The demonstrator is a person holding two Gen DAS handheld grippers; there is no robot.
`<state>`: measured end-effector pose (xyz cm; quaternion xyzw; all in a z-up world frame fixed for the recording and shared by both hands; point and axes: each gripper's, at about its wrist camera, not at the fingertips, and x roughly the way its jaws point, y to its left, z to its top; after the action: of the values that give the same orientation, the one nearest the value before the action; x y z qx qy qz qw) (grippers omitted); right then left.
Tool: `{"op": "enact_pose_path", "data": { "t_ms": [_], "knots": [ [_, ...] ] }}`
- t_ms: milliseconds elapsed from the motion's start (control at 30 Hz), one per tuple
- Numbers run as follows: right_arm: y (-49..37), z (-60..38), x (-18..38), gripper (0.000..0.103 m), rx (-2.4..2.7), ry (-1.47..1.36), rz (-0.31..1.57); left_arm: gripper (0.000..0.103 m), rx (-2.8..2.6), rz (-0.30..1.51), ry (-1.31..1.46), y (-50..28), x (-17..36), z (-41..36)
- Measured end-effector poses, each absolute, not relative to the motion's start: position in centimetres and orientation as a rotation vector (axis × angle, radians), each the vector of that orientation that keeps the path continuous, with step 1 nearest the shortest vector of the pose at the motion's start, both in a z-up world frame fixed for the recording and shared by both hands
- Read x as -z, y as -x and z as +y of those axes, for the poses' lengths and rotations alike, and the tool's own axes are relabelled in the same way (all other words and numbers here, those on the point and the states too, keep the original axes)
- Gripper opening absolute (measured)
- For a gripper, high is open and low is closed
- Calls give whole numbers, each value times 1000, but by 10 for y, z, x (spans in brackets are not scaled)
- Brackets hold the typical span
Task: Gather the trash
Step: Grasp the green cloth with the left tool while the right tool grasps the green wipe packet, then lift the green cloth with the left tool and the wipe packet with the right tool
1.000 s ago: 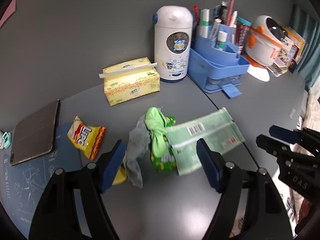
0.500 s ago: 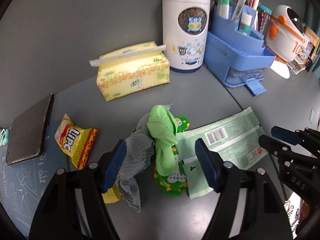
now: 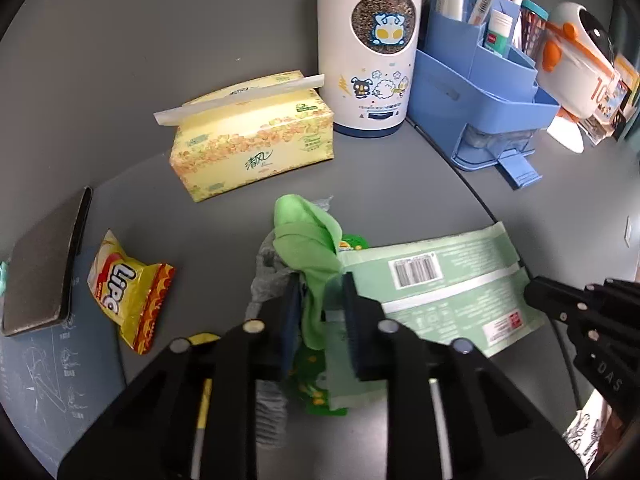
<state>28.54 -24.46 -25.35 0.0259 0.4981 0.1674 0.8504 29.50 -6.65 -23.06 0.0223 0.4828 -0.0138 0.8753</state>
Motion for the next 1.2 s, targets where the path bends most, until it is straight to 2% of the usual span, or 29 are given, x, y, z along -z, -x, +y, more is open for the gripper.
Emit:
{"op": "enact_pose_path", "data": {
  "t_ms": [200,467,533,600,667,833,933,1000,1033,1200],
  "knots": [
    [-281,-245,241,0,-345,-50,1029,18,31,1010,-44,-293,231,-64],
    [-284,-252,254,3,-309,-103,1072,18,43,999,-63,-289,235,-68],
    [-283,-254,257,8,-312,-119,1080,18,50,998,-68,-288,236,-70],
    [-282,-254,259,28,-312,-130,1087,18,56,999,-73,-287,238,-72],
    [-281,-253,261,32,-312,-132,1084,18,59,998,-82,-286,240,-74],
    [-280,-244,263,30,-348,-137,1090,18,62,998,-88,-284,241,-76],
    [-279,-242,260,17,-355,-130,1079,18,56,998,-94,-283,241,-76],
    [-279,-245,256,3,-351,-138,1070,18,47,998,-93,-283,241,-75],
    [-278,-248,254,0,-351,-150,1068,18,48,1001,-83,-283,240,-72],
    [-274,-255,239,0,-359,-182,1042,13,60,1002,-63,-283,236,-68]
  ]
}}
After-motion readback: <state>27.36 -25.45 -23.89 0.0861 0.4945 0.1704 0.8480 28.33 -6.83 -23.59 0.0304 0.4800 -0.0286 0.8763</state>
